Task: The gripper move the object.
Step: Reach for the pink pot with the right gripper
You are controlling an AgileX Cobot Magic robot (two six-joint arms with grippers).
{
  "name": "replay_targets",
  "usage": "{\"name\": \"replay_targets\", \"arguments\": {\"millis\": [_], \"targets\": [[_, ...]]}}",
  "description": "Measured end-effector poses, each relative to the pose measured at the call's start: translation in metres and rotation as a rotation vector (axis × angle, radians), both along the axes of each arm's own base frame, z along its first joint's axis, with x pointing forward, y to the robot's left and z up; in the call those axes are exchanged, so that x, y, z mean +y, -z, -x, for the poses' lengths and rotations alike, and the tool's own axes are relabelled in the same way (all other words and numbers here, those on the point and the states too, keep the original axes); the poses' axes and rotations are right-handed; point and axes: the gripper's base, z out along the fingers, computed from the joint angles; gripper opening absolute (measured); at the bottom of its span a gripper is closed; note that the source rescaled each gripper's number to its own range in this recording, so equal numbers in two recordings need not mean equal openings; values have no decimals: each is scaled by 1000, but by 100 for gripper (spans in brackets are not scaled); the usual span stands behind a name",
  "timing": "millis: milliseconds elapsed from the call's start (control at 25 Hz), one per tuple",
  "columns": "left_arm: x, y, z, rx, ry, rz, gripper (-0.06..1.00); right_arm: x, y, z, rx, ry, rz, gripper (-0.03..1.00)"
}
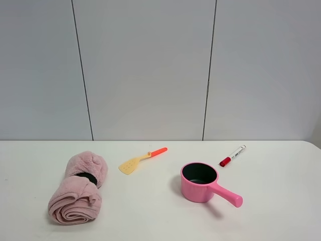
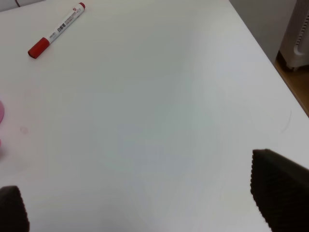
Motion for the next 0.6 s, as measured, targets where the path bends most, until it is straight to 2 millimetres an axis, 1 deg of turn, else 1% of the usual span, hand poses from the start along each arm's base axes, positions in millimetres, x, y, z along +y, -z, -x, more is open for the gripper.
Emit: {"name": "replay_targets", "arguments": {"millis": [600], "targets": [[0,0,0,0,0,0,100,0,0,0,0,0,0,100]]}}
